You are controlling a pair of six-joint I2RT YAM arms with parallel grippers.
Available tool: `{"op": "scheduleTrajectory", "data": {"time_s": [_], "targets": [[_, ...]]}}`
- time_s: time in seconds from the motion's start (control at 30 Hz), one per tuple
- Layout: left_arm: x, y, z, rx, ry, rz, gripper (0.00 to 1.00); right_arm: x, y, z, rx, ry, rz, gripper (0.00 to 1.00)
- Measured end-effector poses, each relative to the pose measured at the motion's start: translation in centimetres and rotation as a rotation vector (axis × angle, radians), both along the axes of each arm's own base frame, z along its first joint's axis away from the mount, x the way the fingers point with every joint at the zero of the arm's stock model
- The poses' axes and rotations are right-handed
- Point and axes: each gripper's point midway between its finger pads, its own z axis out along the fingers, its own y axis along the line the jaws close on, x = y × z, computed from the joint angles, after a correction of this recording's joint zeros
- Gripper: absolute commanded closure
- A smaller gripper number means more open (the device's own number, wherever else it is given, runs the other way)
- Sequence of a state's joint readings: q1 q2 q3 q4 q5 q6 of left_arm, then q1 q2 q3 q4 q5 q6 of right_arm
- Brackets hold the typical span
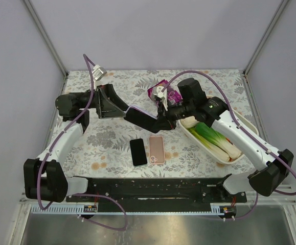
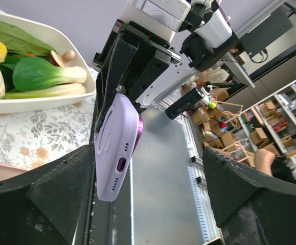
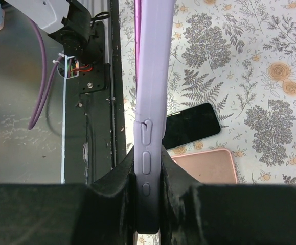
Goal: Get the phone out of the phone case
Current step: Remove the phone case from the phone.
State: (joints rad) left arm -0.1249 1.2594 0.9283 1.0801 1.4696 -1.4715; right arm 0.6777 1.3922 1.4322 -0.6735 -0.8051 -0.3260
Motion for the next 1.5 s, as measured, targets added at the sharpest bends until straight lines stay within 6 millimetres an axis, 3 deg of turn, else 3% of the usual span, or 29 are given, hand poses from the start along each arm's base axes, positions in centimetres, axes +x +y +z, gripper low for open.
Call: {"op": "scheduleTrajectory", "data": {"time_s": [0.17, 0.27, 0.5, 0.63, 0.7, 0.77, 0.93, 1.1, 1.3, 1.4, 1.5], "targets": [[0.3, 0.8, 0.8, 0.004, 0.049, 0.015, 0.08, 0.0, -0.1, 0.0, -0.004, 0.003, -0.006, 1.00], [0.9, 1.5, 2.4, 0.003, 0.055, 0.035, 0.02, 0.2, -0.2, -0.1, -0.006, 0.003, -0.014, 1.00], [2.4, 1.8, 6.2, -0.058, 0.002, 0.103, 0.01, 0.2, -0.1, 0.1, -0.003, 0.006, -0.018, 1.00], [5.5, 1.2, 10.5, -0.082, -0.099, 0.278, 0.01, 0.2, -0.1, 0.4, 0.000, 0.005, -0.020, 1.00], [5.0, 0.9, 11.9, -0.066, -0.203, 0.326, 0.01, 0.2, -0.1, 0.5, 0.001, 0.005, -0.021, 1.00], [3.6, 0.7, 12.1, -0.038, -0.302, 0.330, 0.01, 0.2, -0.1, 0.5, 0.002, 0.006, -0.021, 1.00], [0.4, 1.4, 10.1, 0.107, -0.567, 0.331, 0.01, 0.1, -0.2, 0.7, 0.007, 0.004, -0.018, 1.00], [-1.9, 1.9, 5.2, 0.298, -0.744, 0.271, 0.07, -0.7, -0.3, 1.6, 0.033, -0.001, 0.007, 1.00], [-4.7, 1.6, -2.1, 0.462, -0.717, 0.086, 0.18, -2.0, -0.3, 2.6, 0.073, 0.007, 0.061, 1.00], [-5.6, 1.4, -4.1, 0.500, -0.687, 0.019, 0.24, -2.5, -0.3, 2.9, 0.088, 0.013, 0.092, 1.00], [-5.9, 1.2, -4.7, 0.511, -0.680, -0.014, 0.28, -2.9, -0.4, 2.9, 0.091, 0.011, 0.115, 1.00]]}}
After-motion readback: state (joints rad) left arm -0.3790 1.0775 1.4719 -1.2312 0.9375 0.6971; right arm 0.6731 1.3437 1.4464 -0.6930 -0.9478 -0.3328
